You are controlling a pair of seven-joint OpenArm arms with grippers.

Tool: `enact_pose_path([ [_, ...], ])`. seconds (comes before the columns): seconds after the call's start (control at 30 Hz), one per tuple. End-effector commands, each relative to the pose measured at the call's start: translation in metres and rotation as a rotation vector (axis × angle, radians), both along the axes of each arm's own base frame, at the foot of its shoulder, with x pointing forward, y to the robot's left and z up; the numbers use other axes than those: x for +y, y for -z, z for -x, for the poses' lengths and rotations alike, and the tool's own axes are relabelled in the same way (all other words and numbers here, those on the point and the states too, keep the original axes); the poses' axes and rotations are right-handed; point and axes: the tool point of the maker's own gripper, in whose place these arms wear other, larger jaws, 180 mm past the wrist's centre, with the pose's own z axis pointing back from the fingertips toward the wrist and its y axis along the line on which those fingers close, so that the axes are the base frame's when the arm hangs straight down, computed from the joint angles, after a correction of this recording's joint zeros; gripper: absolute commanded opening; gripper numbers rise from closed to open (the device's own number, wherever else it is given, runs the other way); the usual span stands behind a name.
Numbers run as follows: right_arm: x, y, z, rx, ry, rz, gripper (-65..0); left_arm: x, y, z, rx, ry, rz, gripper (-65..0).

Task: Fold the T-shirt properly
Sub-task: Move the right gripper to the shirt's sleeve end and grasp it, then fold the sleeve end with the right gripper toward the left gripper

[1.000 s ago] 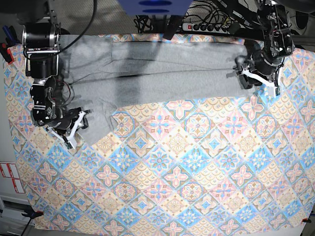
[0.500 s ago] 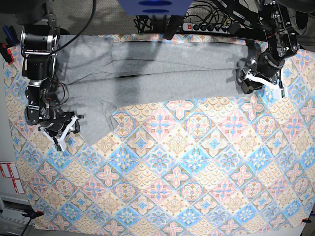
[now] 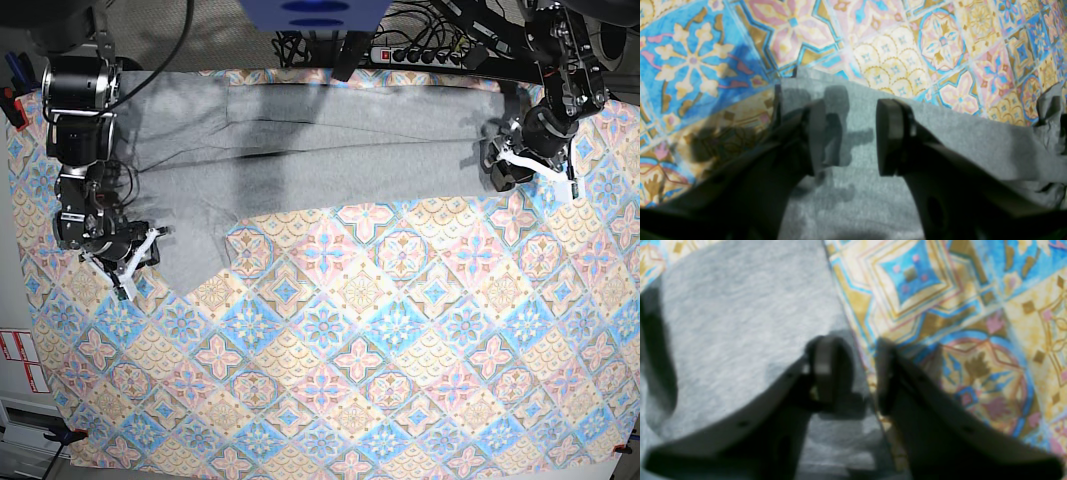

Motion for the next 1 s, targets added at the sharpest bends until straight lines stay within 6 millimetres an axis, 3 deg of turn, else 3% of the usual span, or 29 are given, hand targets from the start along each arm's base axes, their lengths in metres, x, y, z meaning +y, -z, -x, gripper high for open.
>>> enact_pose_path([
  [0.0,-0.003,0.003,0.010,0.042,-0.032,0.009,-54.6,0.003,-0.009,-0.005,-0.034,0.003,-0.010,-39.3],
  [0.1,0.006,0.002,0.014,0.049,-0.087,-0.027,-64.7,0.003,-0.009,-0.005,-0.034,0.003,-0.010,-39.4],
  [0.23,0.011,-0.012,0.003,-0.003,-0.110,-0.016,-64.8,0.003,-0.009,-0.006,-0.035,0.002,-0.010,-39.4],
  [0.43,0.029,-0.038,0.017,-0.069,-0.165,-0.017,-64.8,0.003,-0.008,-0.005,-0.033,0.003,-0.013,-39.6],
  [0.7,0.002,-0.083,0.034,-0.144,-0.111,0.064,-64.8,0.003,-0.008,-0.006,-0.036,0.003,-0.014,-39.6],
  [0.97,-0.010,-0.120,0.077,-0.192,-0.063,0.066,-64.8,0.003,-0.008,-0.006,-0.037,0.001,-0.011,-39.6],
])
